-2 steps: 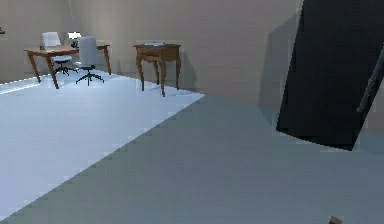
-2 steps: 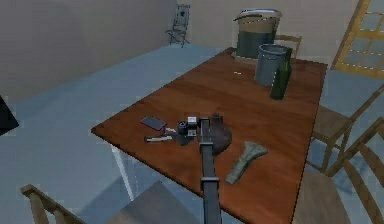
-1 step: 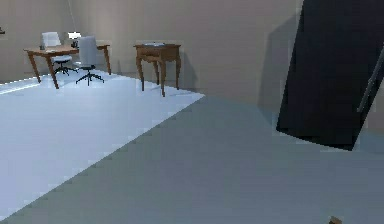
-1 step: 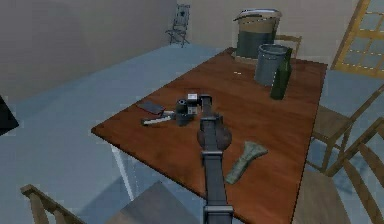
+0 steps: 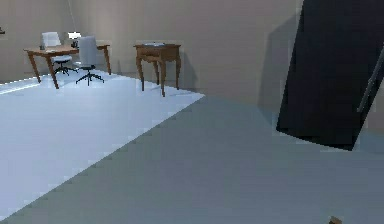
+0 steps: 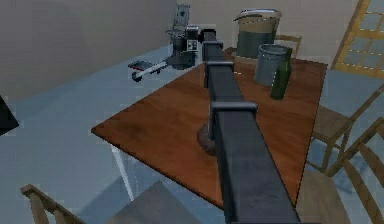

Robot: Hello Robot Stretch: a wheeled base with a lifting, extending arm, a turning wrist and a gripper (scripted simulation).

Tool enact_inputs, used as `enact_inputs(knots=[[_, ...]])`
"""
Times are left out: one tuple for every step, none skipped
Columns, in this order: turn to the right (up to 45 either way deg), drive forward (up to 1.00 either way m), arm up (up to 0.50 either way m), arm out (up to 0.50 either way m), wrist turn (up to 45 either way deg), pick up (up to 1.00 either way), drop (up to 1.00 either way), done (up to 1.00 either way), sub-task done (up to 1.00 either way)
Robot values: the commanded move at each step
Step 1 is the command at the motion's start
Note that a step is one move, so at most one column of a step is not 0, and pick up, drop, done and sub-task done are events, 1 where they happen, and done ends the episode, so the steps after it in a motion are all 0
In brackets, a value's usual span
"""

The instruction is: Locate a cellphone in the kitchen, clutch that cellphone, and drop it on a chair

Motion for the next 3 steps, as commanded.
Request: enact_inputs(knots=[[0.0,0.00,0.00,0.00,-45.0,0.00,0.00,0.00,0.00],[0.0,0.00,0.00,0.00,-39.0,0.00,0.00,0.00,0.00],[0.0,0.00,0.00,-0.48,0.0,0.00,0.00,0.00,0.00]])
